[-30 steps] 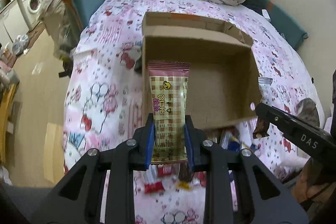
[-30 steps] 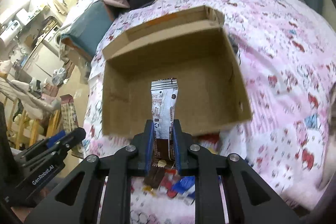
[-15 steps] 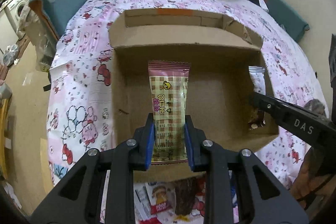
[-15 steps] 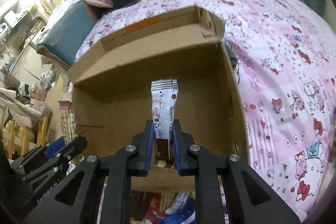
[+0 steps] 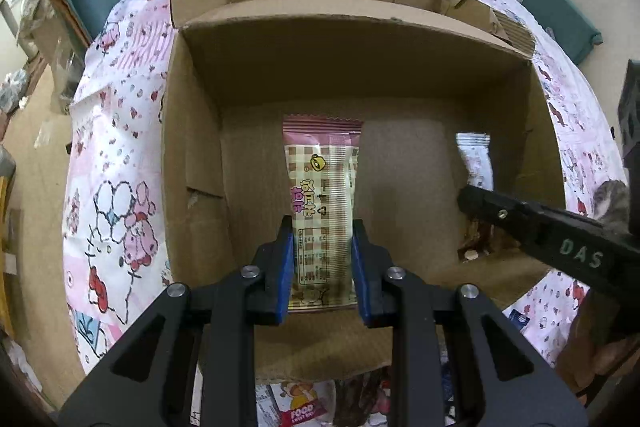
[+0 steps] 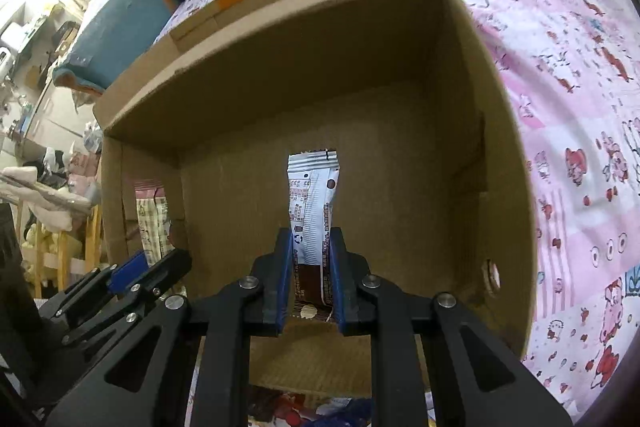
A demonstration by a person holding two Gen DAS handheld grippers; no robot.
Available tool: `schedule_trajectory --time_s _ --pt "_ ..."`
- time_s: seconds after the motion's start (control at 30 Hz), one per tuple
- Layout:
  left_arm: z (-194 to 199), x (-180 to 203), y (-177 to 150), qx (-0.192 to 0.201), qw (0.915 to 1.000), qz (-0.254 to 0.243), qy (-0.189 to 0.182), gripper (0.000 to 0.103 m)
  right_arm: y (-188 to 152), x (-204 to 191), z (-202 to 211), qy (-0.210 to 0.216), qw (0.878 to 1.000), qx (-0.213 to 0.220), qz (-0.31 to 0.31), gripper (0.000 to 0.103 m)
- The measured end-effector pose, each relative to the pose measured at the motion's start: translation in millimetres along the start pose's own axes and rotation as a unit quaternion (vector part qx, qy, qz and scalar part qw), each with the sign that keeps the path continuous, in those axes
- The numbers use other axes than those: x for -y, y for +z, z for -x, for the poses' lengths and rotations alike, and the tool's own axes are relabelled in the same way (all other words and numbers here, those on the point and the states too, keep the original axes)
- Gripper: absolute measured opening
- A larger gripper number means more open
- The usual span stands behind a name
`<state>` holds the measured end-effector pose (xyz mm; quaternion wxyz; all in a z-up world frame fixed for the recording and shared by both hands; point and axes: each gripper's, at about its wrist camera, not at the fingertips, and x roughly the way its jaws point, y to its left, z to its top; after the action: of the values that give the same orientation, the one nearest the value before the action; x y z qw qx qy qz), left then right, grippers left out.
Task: Organize snacks
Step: 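Carry both bars over the cardboard box and open both grippers to drop them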
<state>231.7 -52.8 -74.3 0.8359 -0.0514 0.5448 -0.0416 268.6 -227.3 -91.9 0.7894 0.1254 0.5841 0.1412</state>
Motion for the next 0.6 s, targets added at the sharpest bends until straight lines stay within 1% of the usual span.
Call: schedule_trajectory --time_s 0.17,0.27,0.5,0.6 --pt "1.6 2.9 0.8 0.010 0.9998 -0.012 0.010 0.023 0.7 4.3 -10.6 0.004 1.000 -0.018 -0.007 0.018" --pt "1.1 5.7 0.7 0.014 0.9996 -0.021 0.015 0.023 0.3 0.4 -14.2 0.008 1.000 -0.026 -0.005 0.018" --pt "4.3 6.2 1.7 0.021 0.9993 -0.022 0.020 0.023 -0.7 -6.7 -17.5 0.011 0.999 -0.039 0.003 0.019" --pt "6.0 5.1 2.2 0.023 0.9993 -0.021 0.020 0.023 2.3 -10.8 -15.9 0.019 0.999 -0.034 0.001 0.022"
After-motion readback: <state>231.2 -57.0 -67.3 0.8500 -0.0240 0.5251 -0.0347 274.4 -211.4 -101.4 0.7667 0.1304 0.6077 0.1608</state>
